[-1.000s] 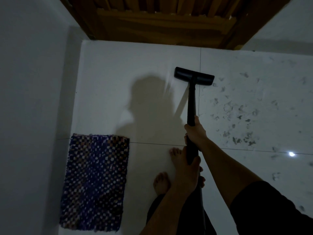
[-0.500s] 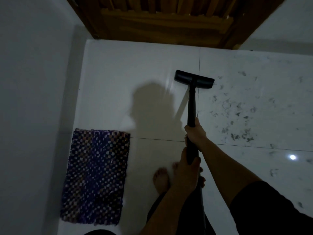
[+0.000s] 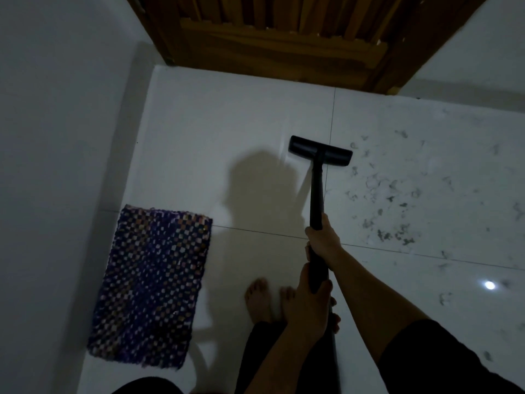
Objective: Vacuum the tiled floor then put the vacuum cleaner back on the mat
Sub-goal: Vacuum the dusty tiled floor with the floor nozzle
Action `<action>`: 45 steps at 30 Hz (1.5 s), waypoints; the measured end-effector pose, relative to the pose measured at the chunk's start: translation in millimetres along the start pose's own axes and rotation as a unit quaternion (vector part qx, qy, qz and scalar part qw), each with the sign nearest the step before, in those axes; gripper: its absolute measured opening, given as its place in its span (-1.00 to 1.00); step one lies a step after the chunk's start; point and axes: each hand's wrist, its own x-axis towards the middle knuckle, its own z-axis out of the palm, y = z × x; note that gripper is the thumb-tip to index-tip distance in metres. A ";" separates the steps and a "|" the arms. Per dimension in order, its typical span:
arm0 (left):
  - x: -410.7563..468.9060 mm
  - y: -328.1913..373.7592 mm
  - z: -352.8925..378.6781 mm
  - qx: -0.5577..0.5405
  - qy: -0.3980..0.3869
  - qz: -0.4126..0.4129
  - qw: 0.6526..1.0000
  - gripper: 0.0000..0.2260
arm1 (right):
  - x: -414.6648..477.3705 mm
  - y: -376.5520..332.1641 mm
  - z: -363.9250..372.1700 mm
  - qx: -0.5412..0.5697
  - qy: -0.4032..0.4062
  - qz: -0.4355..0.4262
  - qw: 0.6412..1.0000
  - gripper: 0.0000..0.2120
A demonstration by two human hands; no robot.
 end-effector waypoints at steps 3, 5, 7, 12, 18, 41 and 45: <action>-2.6 -8.9 4.5 -0.001 0.003 0.004 1.000 -0.71 | -1.4 10.0 -1.8 0.009 -0.013 0.006 1.000 -0.42; -4.0 -14.8 6.7 -0.005 0.015 0.000 1.000 -0.67 | -3.1 16.1 -2.0 0.015 -0.016 0.009 1.000 -0.43; -6.1 -19.5 7.2 -0.011 0.021 -0.008 1.000 -0.63 | -5.3 22.2 -0.6 0.018 -0.016 0.009 1.000 -0.43; -16.5 -34.2 6.0 0.003 0.012 -0.019 1.000 -0.62 | -12.6 40.8 2.6 0.028 -0.022 0.024 0.999 -0.44; -44.2 -48.7 -0.7 0.054 0.011 -0.005 0.998 -0.66 | -32.6 57.6 4.8 0.038 -0.015 0.020 0.999 -0.43; -85.0 -151.8 41.2 0.056 0.020 0.015 0.998 -0.63 | -94.2 157.2 -23.1 0.026 0.008 0.025 0.999 -0.39; -90.2 -169.1 52.5 0.035 -0.006 -0.004 0.999 -0.64 | -103.6 173.9 -36.0 0.033 0.014 0.026 0.999 -0.35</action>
